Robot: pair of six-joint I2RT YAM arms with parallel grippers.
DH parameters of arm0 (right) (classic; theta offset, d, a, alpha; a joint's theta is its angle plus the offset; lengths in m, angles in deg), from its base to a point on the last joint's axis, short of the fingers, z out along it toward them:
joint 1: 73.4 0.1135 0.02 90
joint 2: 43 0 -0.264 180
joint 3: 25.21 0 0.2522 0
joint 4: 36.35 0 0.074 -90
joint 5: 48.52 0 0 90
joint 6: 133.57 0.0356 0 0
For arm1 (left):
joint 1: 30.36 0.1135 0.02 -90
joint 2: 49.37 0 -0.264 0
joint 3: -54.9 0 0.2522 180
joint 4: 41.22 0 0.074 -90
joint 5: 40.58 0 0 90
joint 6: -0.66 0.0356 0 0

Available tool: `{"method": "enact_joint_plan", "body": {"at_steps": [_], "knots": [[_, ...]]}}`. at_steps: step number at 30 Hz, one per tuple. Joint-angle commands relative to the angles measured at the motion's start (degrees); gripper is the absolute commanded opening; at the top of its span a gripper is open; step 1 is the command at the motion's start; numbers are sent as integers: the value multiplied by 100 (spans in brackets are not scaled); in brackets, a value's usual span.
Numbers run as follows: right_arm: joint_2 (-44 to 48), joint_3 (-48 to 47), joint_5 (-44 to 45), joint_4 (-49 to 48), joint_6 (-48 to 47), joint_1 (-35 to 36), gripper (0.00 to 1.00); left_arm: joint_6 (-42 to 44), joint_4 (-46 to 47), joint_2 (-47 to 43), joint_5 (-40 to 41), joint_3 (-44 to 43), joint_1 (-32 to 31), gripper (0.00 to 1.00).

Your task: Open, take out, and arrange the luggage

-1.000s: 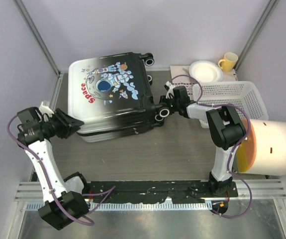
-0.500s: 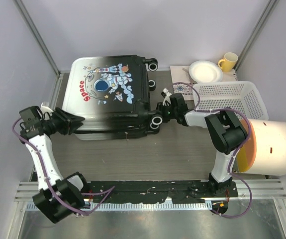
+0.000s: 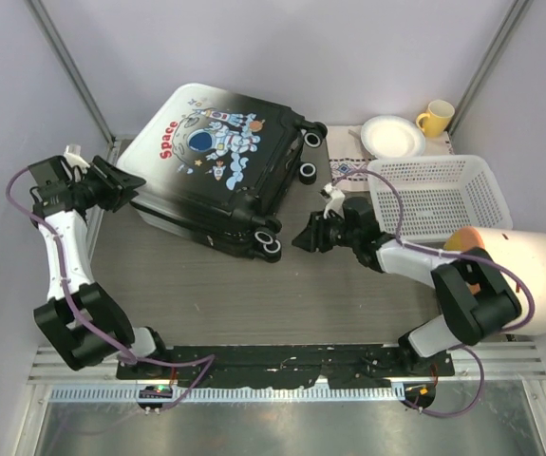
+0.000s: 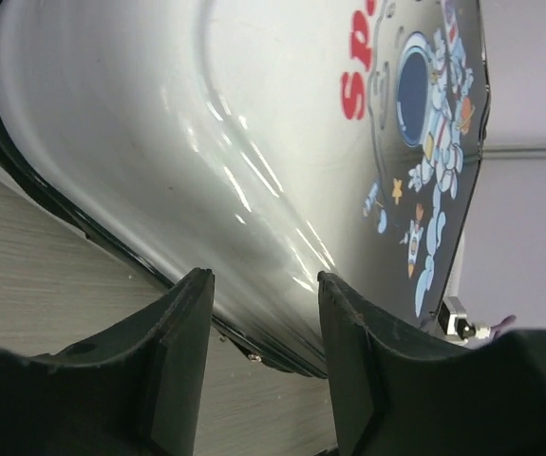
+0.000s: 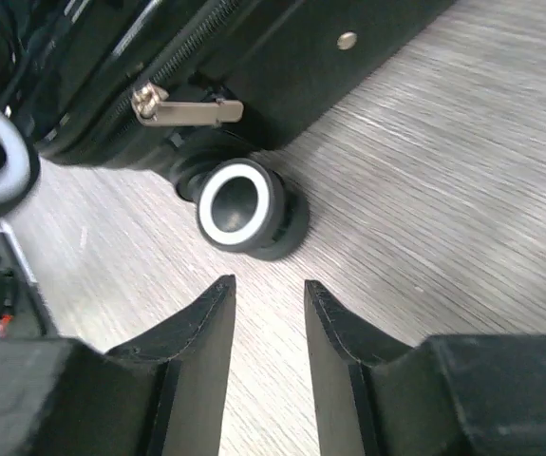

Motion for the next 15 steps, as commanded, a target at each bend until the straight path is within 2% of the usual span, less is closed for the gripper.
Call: {"method": "enact_joint_plan", "body": {"at_steps": [1, 3, 5, 7, 10, 15], "knots": [[692, 769, 317, -1133, -1168, -70, 42, 332, 509, -744, -151, 5, -18, 54], [615, 902, 449, -1549, -1355, 1, 43, 341, 588, -938, -247, 172, -35, 56], [422, 1034, 450, -2409, -1347, 18, 44, 332, 711, -1211, -257, 321, -79, 60], [89, 851, 319, -2771, -1460, 88, 46, 384, 808, -1421, -274, 409, -202, 64], [-281, 605, 160, -3105, -1610, 237, 49, 525, 800, -1537, -231, 480, -413, 69], [-599, 455, -69, -3598, -1926, 475, 54, 447, 808, -1476, -195, 428, -527, 70]]}}
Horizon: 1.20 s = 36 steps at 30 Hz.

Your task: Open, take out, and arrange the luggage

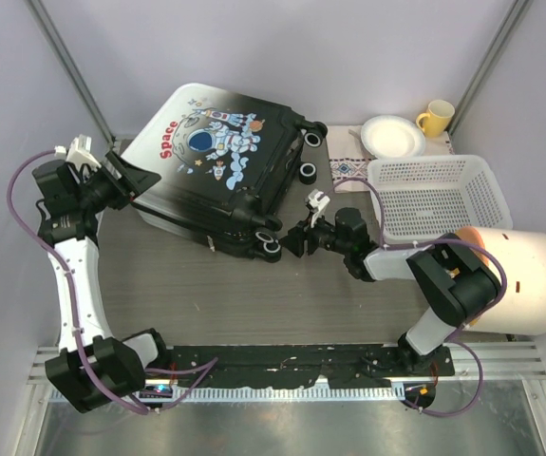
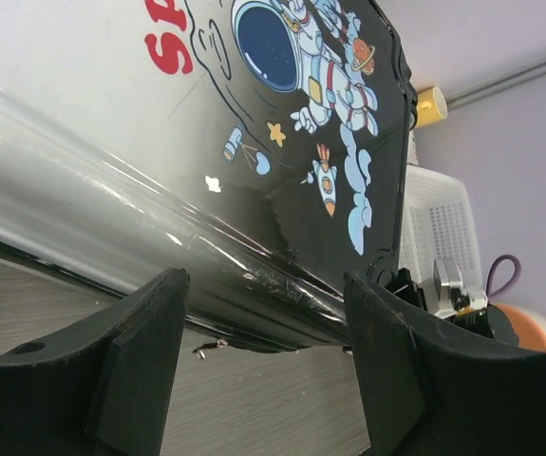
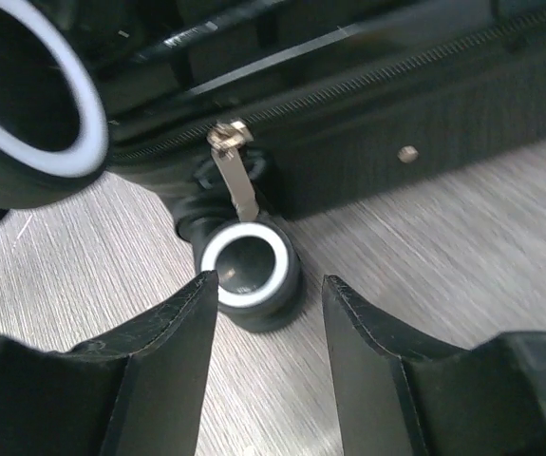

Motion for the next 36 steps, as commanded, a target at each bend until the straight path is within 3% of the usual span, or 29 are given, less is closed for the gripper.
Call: {"method": "enact_joint_plan", "body": {"at_steps": [1, 12, 15, 20, 21, 24, 27, 32, 34, 36], "knots": [[-192, -304, -259, -1225, -497, 245, 56, 55, 275, 81, -31, -25, -68, 70], [-912, -752, -136, -1849, -497, 492, 55, -68, 354, 257, 83, -130, -200, 70], [-1062, -814, -119, -1990, -533, 492, 45, -77, 345, 248, 92, -166, -227, 70], [-1221, -770, -49, -2201, -690, 492, 38, 125, 302, 327, -66, -359, -358, 70], [-1238, -770, -31, -2289, -700, 475, 29, 221, 232, 371, -162, -516, -419, 70], [-1274, -822, -57, -2359, -665, 448, 12, 880, -321, 520, -75, -963, -814, 70], [-1169, -770, -154, -2412, -621, 387, 1, 1775, -927, 696, -13, -1481, -1245, 71], [-1019, -629, -329, -2343, -620, 123, 1, 4005, -2427, 1021, 275, -2309, -2482, 77], [-975, -629, -373, -2281, -603, 36, 1, 5385, -2887, 1162, 652, -2600, -3045, 78], [-940, -647, -435, -2194, -612, 18, 1, 6778, -3493, 1241, 1452, -2662, -4029, 78]]}}
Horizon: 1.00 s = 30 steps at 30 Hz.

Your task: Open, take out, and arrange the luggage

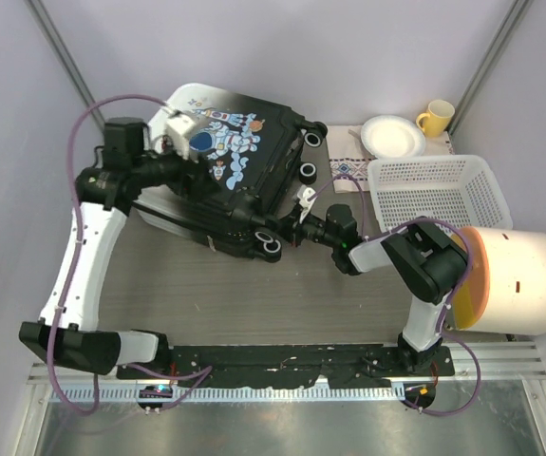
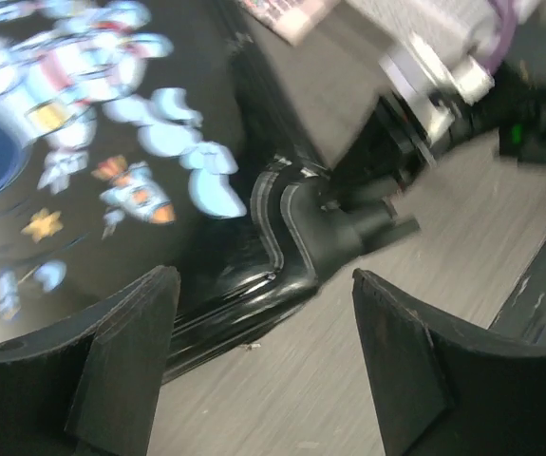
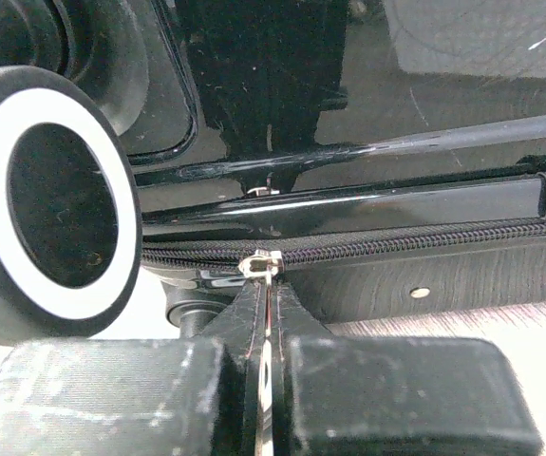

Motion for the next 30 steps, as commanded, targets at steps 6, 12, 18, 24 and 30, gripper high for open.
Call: {"method": "enact_joint_plan", "body": {"at_steps": [6, 12, 18, 24, 30], "knots": [[302, -215, -211, 95, 62, -153, 1, 5147, -2206, 250, 2002, 82, -3035, 84], [433, -127, -237, 201, -17, -170, 1, 5701, -2012, 951, 2239, -250, -3704, 86], [469, -83, -202, 254, -17, -170, 1, 6000, -1775, 1558, 2432, -602, -3906, 86], [425, -83, -193, 219, -26, -162, 1, 6036, -1732, 1998, 2309, -709, -3915, 84], [442, -74, -193, 192, -35, -170, 1, 6211, -1204, 1954, 2739, -119, -3924, 85]]}}
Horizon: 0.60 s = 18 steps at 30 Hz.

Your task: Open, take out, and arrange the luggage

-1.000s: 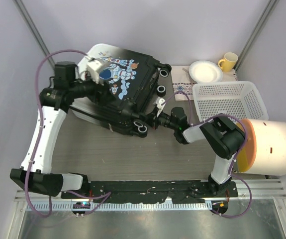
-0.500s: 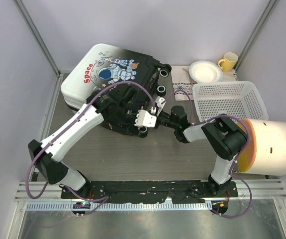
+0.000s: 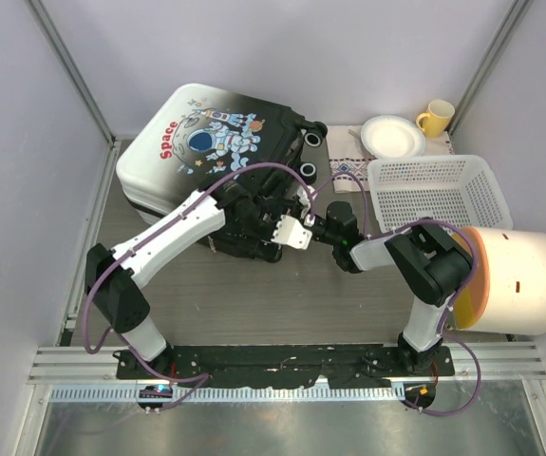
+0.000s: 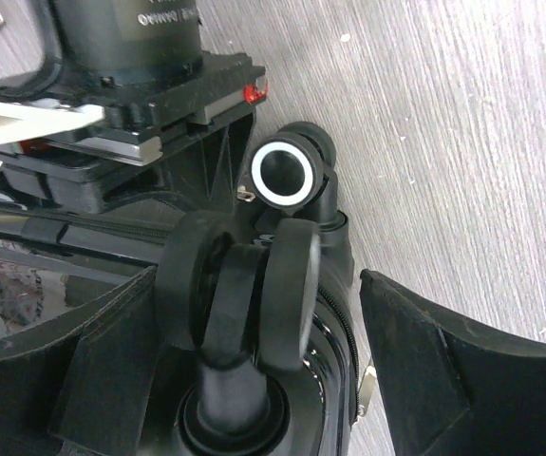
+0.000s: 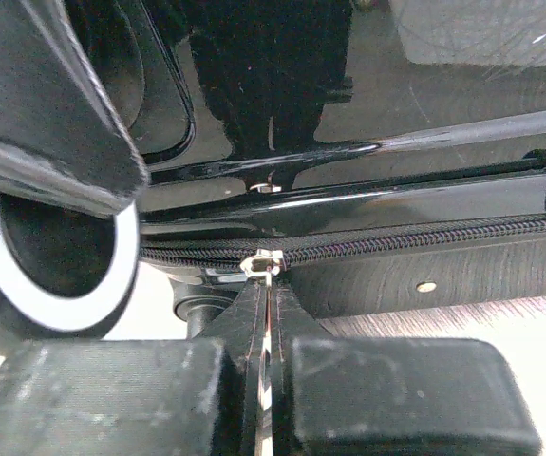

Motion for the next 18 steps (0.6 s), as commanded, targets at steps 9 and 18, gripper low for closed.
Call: {"method": "enact_joint_plan", "body": {"at_steps": [9, 18], "knots": [[311, 72, 104, -251, -113, -87, 1, 150, 297, 45, -27, 178, -27, 44], [610, 160, 359, -129, -307, 9, 1, 571, -1039, -516, 68, 599, -27, 0]]}}
